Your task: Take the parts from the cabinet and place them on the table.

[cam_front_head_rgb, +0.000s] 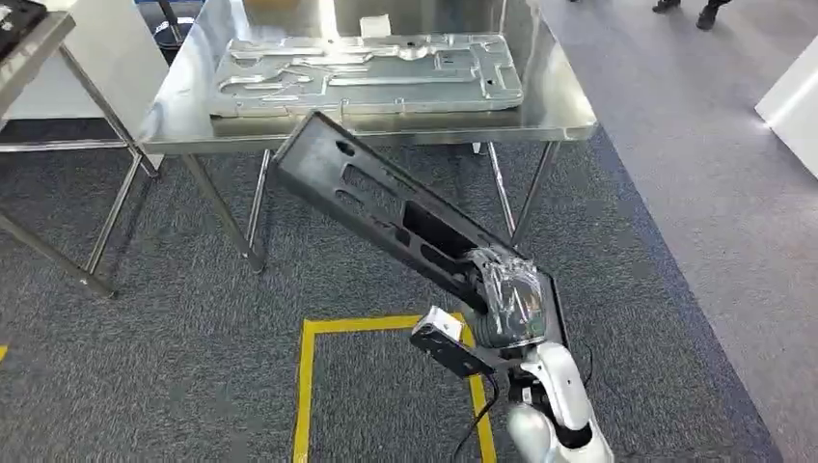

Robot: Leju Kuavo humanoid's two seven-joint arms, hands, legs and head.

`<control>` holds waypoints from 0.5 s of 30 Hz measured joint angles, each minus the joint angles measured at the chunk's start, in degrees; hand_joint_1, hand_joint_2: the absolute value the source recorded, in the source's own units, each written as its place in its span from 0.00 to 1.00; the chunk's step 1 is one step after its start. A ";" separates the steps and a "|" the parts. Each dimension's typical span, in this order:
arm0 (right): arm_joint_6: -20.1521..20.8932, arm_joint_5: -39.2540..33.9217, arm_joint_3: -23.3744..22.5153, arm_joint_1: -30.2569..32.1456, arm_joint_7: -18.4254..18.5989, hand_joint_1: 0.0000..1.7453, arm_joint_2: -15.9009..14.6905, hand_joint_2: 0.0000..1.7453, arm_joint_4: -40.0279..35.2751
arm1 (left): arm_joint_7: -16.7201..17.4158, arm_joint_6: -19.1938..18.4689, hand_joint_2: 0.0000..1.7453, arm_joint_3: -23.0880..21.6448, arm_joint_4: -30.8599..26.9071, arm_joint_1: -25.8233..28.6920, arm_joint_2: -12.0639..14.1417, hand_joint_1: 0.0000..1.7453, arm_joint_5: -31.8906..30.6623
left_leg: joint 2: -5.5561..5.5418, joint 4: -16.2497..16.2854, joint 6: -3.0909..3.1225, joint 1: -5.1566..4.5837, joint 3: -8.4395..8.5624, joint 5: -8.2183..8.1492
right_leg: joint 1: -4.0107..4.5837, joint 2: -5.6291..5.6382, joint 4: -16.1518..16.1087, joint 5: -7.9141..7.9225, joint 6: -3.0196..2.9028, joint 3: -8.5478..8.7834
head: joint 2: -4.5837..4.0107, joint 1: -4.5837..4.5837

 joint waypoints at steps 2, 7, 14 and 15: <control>1.18 2.73 1.29 -1.92 1.23 1.00 -0.70 1.00 1.09 | 0.09 0.00 1.00 -0.02 0.07 0.00 0.11 0.00 -0.02 | 0.02 0.35 -0.82 -0.01 1.00 0.06 | -0.01 0.11 -0.14 -0.54 -0.94 0.57 | 0.00 0.02; 3.57 8.10 4.25 -6.87 2.56 1.00 -2.19 1.00 2.87 | 0.13 -0.02 1.00 -0.07 0.42 -0.32 0.37 0.00 -0.04 | 0.30 16.02 -1.50 0.29 -8.92 -4.38 | 0.02 0.12 -0.67 -1.89 -2.29 2.79 | 0.00 -0.37; 6.06 15.61 8.13 -12.21 2.11 1.00 -5.29 1.00 5.16 | 0.16 -0.20 1.00 -0.09 0.57 -0.01 0.92 0.00 -0.11 | 0.43 2.86 0.47 -0.64 -8.76 5.39 | 0.65 0.42 -0.95 -5.28 -1.56 7.11 | 0.00 -0.20; 6.51 15.94 8.39 -13.01 1.73 1.00 -5.64 1.00 5.42 | 0.17 -0.22 1.00 -0.13 0.59 -0.16 0.94 0.00 -0.17 | 0.26 2.39 0.68 -0.78 -8.17 5.52 | 0.57 0.40 -1.10 -5.64 -1.02 7.09 | 0.02 -0.59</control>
